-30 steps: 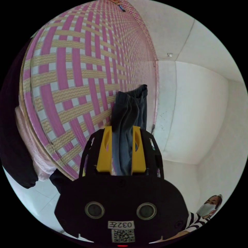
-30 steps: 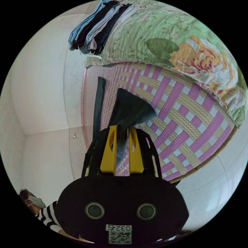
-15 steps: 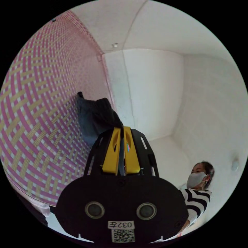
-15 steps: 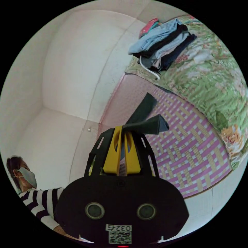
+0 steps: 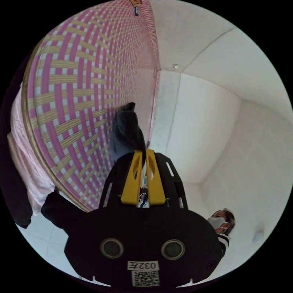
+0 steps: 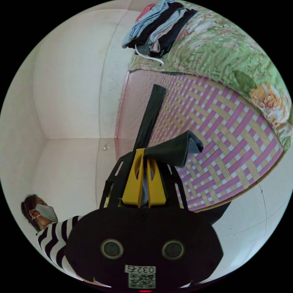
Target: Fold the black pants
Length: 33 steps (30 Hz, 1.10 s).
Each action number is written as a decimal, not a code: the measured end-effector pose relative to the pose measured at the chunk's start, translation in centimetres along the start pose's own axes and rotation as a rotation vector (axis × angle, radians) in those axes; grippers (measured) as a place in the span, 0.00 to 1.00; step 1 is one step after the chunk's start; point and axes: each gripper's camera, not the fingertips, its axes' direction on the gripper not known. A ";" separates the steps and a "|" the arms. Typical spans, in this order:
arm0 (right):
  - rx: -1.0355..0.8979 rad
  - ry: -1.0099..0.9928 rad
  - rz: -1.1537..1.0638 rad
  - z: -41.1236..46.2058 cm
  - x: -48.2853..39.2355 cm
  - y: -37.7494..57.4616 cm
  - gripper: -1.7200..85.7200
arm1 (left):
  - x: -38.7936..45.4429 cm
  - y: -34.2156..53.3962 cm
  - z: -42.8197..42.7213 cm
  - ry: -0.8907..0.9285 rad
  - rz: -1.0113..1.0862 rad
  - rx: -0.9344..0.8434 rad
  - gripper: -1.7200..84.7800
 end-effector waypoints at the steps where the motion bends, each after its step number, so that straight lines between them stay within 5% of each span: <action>1: -0.001 -0.011 0.007 -0.1 -0.4 -0.3 0.01 | 0.5 -0.3 0.3 0.015 -0.003 -0.007 0.00; 8: 0.051 -0.112 0.009 3.8 -6.2 -10.1 0.01 | 7.5 -7.2 10.3 0.147 0.029 -0.073 0.00; 12: 0.057 -0.037 0.122 11.6 -4.3 -17.1 0.01 | 5.2 -11.4 18.0 0.056 -0.049 -0.059 0.00; 26: 0.016 0.083 0.185 20.8 -5.3 -27.8 0.02 | 6.0 -15.2 25.6 0.022 -0.102 -0.141 0.01; 33: 0.007 0.124 0.291 26.3 -2.5 -31.3 0.16 | 1.1 -16.4 30.2 -0.268 -0.152 -0.192 0.05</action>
